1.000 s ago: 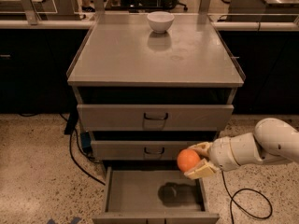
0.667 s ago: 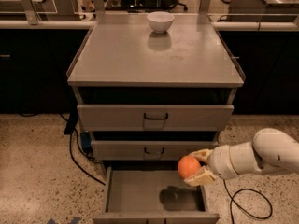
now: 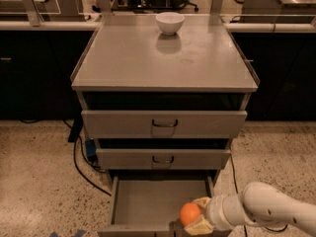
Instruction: Place orange into bottom drawer
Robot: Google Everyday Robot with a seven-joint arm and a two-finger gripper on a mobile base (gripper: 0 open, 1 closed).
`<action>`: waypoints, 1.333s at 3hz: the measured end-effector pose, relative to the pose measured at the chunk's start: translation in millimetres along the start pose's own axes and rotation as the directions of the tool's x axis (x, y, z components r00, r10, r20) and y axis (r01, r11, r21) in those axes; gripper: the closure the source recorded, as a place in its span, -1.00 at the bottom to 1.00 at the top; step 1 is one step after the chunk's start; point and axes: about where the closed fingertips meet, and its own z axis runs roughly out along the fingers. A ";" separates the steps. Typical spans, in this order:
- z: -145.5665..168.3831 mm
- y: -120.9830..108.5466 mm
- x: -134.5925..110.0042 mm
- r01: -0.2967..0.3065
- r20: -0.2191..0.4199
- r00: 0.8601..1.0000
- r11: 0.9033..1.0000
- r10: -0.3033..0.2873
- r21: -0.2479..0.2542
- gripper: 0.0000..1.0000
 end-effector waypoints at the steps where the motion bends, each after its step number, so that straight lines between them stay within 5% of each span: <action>1: 3.7 -11.5 -0.5 -0.006 0.007 1.000 0.998 0.006 0.062 1.00; 2: 5.0 -11.4 -0.2 -0.007 0.008 1.000 0.998 0.007 0.059 1.00; 4: 101.6 -46.7 -12.0 -0.008 0.026 1.000 0.997 0.006 0.073 1.00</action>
Offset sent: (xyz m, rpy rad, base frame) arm 0.0106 -0.0019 -0.0044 -0.0152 -0.0400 -0.0462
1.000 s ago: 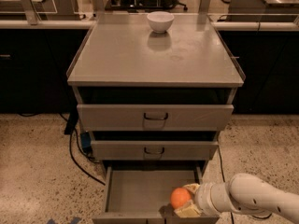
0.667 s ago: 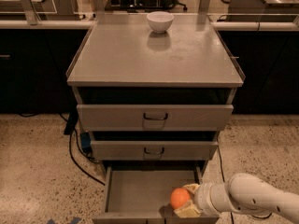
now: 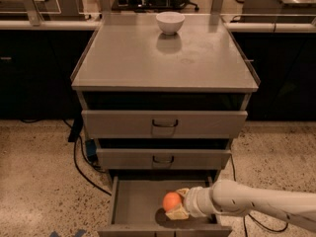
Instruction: Place orange into bottom drawer
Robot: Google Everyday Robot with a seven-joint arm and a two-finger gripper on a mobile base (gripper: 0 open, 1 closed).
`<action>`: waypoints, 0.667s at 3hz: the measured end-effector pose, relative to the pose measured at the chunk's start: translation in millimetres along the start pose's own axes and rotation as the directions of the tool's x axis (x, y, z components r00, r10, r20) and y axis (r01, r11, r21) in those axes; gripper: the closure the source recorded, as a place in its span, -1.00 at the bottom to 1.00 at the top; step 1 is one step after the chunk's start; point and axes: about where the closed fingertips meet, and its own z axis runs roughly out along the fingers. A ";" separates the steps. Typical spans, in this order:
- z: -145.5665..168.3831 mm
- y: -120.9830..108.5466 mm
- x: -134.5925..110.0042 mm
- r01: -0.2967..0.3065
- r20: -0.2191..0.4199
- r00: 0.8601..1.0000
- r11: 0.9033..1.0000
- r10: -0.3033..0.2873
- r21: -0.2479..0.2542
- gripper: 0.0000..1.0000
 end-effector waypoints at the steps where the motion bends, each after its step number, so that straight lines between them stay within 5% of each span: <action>1: 37.0 -8.0 -1.0 -0.054 -0.026 0.998 0.997 0.056 0.056 1.00; 2: 51.3 1.3 18.3 -0.117 -0.095 0.987 0.986 0.129 0.123 1.00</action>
Offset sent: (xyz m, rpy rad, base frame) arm 0.0505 -0.0172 -0.0601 -0.2323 -0.1475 -0.4604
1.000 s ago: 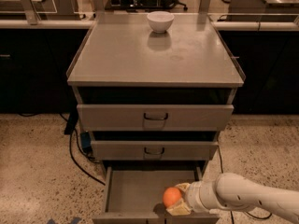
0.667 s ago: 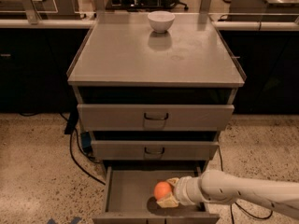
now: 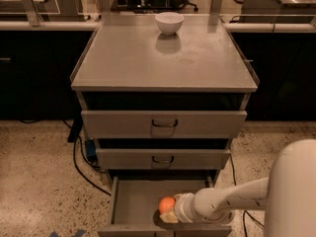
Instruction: Place orange into bottom drawer
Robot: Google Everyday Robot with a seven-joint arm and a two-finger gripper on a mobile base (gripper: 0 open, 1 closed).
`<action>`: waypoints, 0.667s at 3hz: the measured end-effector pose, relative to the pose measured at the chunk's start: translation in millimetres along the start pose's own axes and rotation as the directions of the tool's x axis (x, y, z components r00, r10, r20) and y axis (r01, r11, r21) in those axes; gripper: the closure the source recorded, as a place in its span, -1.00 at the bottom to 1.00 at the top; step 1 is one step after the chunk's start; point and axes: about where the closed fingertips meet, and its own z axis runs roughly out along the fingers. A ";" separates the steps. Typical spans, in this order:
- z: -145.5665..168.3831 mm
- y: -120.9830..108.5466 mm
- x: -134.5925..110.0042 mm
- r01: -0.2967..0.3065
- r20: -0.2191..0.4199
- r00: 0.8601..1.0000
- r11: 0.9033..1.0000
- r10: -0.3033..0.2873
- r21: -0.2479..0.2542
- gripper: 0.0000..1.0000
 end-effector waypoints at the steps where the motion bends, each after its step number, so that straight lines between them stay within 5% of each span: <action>1: 5.1 -10.0 -3.6 -0.004 0.008 1.000 0.997 0.004 0.071 1.00; 2: 4.8 -11.6 -3.9 -0.005 0.010 1.000 0.997 0.004 0.076 1.00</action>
Offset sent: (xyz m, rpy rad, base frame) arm 0.0101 -0.0006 -0.0029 -0.0277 -0.0445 -0.0422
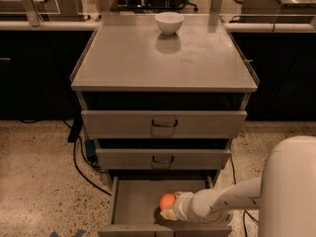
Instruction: Place orange into bottom drawer
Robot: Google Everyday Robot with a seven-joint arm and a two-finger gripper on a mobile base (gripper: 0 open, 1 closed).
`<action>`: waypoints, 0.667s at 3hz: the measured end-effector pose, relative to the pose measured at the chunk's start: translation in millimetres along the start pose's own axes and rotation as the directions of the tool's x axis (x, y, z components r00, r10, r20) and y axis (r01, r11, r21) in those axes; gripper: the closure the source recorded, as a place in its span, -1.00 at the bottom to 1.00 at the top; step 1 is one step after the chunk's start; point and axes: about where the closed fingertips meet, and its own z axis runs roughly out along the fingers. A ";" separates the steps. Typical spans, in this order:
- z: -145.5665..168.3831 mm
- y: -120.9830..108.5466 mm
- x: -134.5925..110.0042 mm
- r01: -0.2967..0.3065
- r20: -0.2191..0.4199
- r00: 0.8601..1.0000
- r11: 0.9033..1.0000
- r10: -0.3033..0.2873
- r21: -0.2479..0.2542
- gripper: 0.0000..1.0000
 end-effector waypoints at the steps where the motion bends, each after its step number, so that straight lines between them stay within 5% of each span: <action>1: 14.4 0.1 10.6 -0.024 -0.022 0.999 1.000 0.024 -0.020 1.00; 2: 52.2 -14.3 41.2 -0.070 -0.092 0.993 0.997 0.072 0.021 1.00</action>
Offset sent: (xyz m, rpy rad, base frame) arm 0.0580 -0.0159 -0.1597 -0.2473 0.0766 -0.1376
